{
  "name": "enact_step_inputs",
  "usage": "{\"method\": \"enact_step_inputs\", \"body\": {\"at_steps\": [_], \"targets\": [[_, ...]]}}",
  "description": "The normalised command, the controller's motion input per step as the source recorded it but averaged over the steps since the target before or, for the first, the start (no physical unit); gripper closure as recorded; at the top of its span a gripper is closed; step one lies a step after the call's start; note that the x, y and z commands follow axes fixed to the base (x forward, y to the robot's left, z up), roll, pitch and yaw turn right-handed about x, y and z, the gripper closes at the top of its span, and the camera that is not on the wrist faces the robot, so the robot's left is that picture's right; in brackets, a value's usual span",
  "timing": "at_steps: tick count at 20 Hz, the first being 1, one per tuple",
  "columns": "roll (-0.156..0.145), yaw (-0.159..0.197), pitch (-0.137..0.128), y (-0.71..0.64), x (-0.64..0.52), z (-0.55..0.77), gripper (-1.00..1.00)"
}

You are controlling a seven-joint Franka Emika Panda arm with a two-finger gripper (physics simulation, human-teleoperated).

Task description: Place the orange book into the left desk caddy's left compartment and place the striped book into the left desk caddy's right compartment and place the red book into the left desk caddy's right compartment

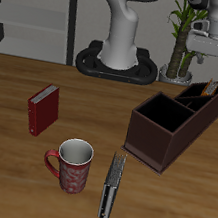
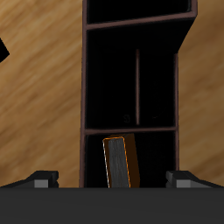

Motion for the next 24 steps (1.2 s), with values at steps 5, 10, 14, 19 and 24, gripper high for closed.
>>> {"method": "enact_step_inputs", "body": {"at_steps": [5, 10, 14, 19, 24], "targets": [[-0.047, -0.001, 0.028, -0.19, 0.2, 0.14, -1.0], [-0.109, 0.019, -0.005, -0.3, 0.39, 0.31, -1.0], [-0.075, 0.102, 0.017, -0.03, 0.42, 0.16, -1.0], [-0.053, 0.088, -0.001, 0.03, 0.45, 0.22, -1.0], [-0.035, 0.062, 0.019, -0.01, 0.46, 0.25, -1.0]]}}
